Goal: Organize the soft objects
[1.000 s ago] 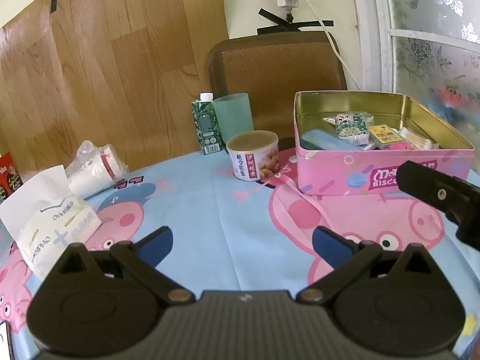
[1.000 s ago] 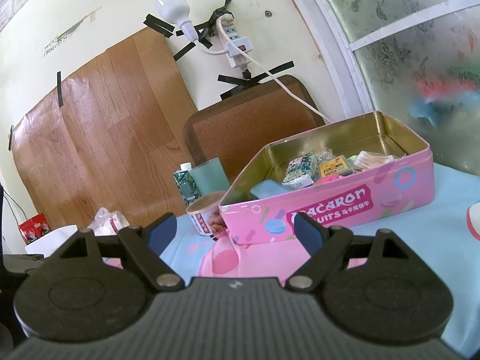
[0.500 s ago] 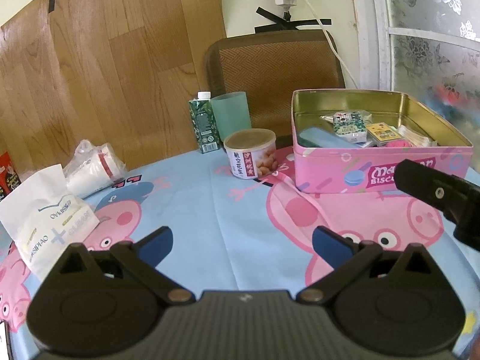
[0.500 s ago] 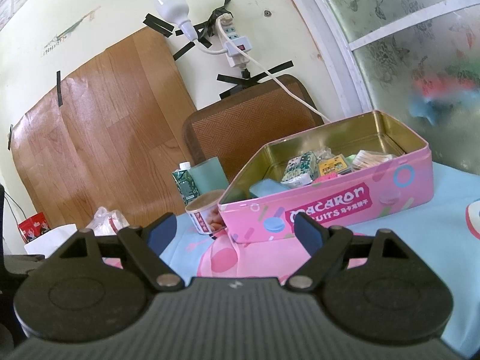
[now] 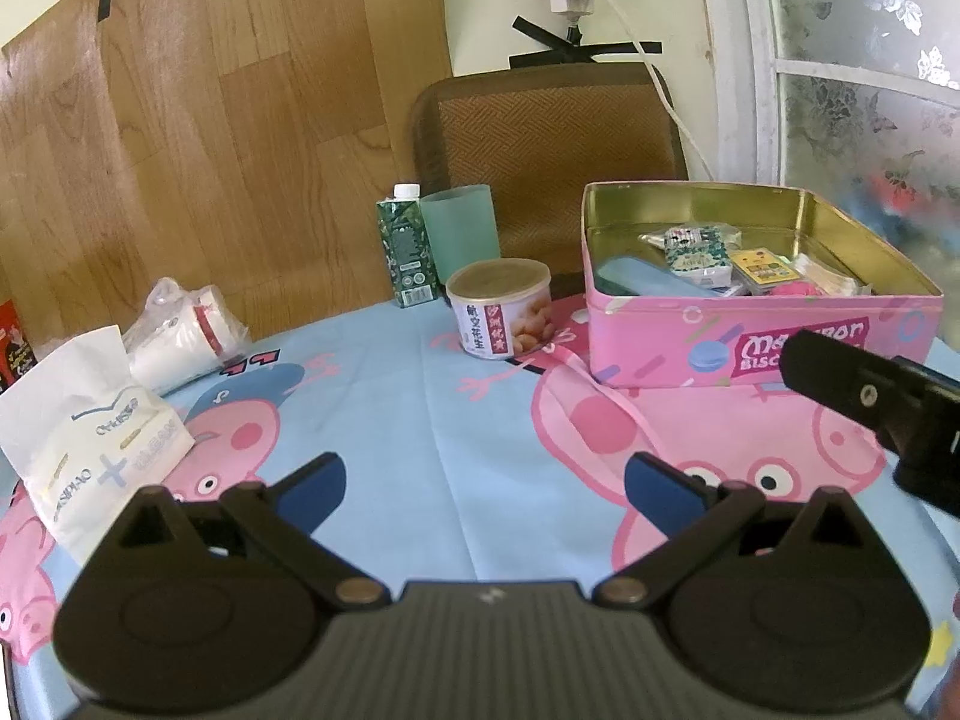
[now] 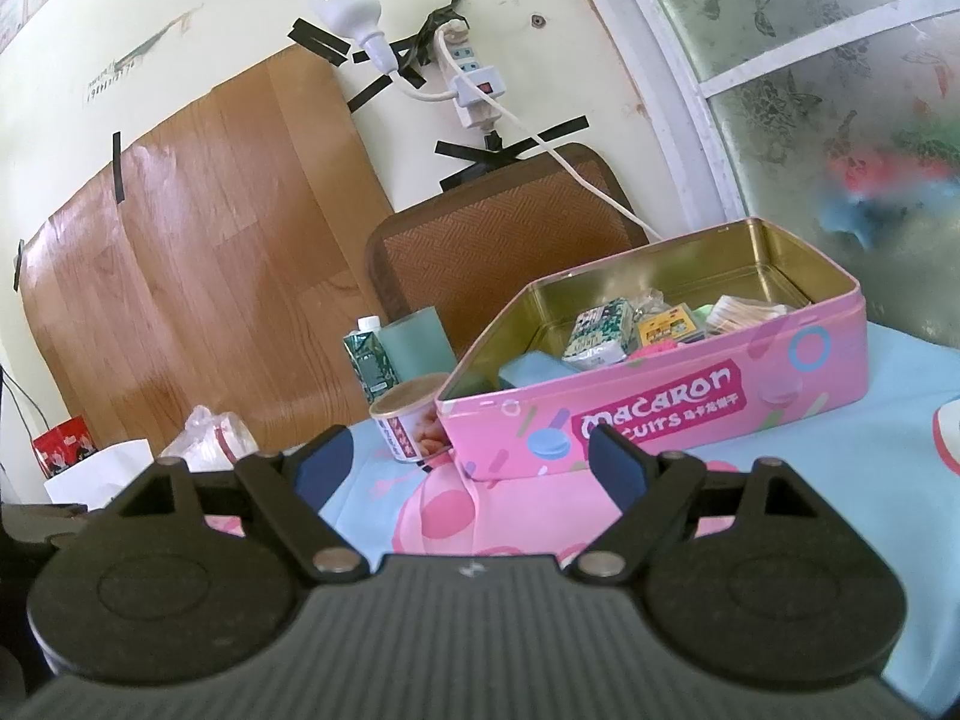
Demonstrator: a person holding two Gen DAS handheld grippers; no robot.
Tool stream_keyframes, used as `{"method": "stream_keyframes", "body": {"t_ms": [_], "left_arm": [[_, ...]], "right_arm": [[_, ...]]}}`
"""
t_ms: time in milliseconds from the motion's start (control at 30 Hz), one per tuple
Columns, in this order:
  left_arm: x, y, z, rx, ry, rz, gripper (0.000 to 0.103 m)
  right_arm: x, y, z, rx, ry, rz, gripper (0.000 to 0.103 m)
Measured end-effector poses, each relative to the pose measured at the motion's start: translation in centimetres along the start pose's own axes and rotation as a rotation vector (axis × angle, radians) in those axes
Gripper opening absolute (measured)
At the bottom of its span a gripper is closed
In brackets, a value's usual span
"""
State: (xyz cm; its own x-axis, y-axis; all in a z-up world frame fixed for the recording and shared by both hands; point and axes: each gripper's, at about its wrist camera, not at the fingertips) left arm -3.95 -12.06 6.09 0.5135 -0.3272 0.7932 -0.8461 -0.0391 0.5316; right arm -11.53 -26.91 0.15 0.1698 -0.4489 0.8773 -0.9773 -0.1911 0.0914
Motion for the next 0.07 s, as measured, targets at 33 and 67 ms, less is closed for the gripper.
{"method": "stream_keyframes", "body": {"t_ms": [33, 67], "left_arm": [[0.02, -0.04, -0.11, -0.006, 0.004, 0.001, 0.103], [0.04, -0.06, -0.21, -0.014, 0.008, 0.003, 0.103]], "right_arm": [[-0.01, -0.04, -0.05, -0.001, 0.003, 0.0, 0.088], [-0.03, -0.06, -0.09, -0.003, 0.007, 0.0, 0.088]]}}
Point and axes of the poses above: each gripper's, at about its wrist camera, not at the fingertips, and y roughly against the way its jaws point, z to its right, x to its top, and after that the axes turned 13 degrees about x, right-handed
